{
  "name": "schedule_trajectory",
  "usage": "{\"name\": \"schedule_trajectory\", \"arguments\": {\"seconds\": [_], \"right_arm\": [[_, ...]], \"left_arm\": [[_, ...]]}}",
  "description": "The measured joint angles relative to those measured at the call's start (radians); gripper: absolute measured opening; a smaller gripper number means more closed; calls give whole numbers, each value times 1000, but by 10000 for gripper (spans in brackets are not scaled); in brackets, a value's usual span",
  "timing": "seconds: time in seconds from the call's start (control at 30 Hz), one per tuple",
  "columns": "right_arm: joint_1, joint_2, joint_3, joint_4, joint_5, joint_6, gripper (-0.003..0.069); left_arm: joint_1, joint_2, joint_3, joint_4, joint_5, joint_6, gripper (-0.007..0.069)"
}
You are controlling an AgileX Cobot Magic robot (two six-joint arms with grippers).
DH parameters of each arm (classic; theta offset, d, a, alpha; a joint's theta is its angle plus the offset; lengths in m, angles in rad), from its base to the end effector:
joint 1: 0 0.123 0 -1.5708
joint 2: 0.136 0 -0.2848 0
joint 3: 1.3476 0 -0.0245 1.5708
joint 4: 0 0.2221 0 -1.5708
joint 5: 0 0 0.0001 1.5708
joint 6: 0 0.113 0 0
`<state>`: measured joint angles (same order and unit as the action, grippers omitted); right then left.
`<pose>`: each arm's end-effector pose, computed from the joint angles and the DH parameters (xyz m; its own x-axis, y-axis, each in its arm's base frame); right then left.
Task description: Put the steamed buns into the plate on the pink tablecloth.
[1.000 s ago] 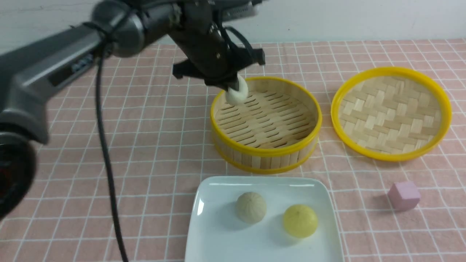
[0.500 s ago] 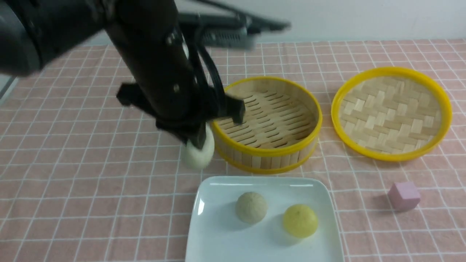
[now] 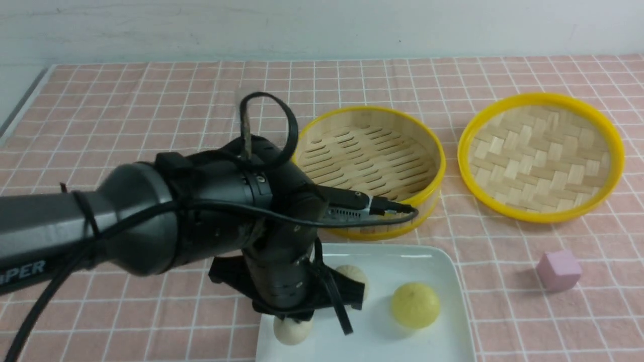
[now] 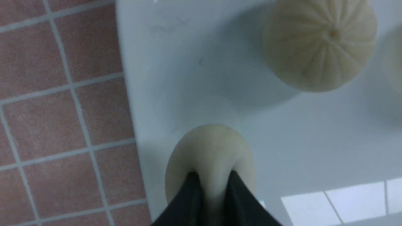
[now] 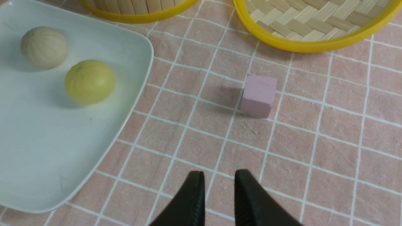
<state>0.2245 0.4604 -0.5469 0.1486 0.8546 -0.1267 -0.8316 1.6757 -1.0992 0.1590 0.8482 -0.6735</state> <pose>0.0620 0.0271 0.2752 -0.6005 -0.1664 -0.7821 -0.3236 0.9450 0.0474 0.2134 -0.2142 0.2078 -0.9362 0.2343 -0.2621 0.2506 0.9676 -0.0304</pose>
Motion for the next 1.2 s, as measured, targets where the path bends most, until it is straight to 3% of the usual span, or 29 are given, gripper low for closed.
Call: {"name": "schedule_trajectory", "arguments": {"seconds": [0.27, 0.5, 0.67, 0.73, 0.77, 0.8, 0.87, 1.0, 1.2], "right_arm": [[0, 0, 0, 8, 19, 0, 176], [0, 0, -16, 21, 61, 0, 155], [0, 0, -182, -44, 189, 0, 39], [0, -3, -269, -78, 255, 0, -8], [0, -3, -277, -81, 268, 0, -10], [0, -17, -347, -106, 314, 0, -14], [0, -44, -407, -120, 364, 0, -14], [0, -122, -436, -128, 409, 13, -14], [0, -288, -371, -131, 399, 136, -13]], "left_arm": [[0, 22, -12, -27, -111, -21, 388], [0, -42, -77, -16, -45, -21, 440], [0, -93, -170, 53, 53, -19, 323], [0, -118, -216, 82, 99, -3, 214], [0, -121, -220, 85, 103, 0, 204], [0, -136, -249, 107, 134, 21, 118], [0, -153, -272, 126, 159, 55, 39], [0, -160, -279, 134, 183, 110, 1], [0, -158, -279, 130, 192, 137, 1]]}}
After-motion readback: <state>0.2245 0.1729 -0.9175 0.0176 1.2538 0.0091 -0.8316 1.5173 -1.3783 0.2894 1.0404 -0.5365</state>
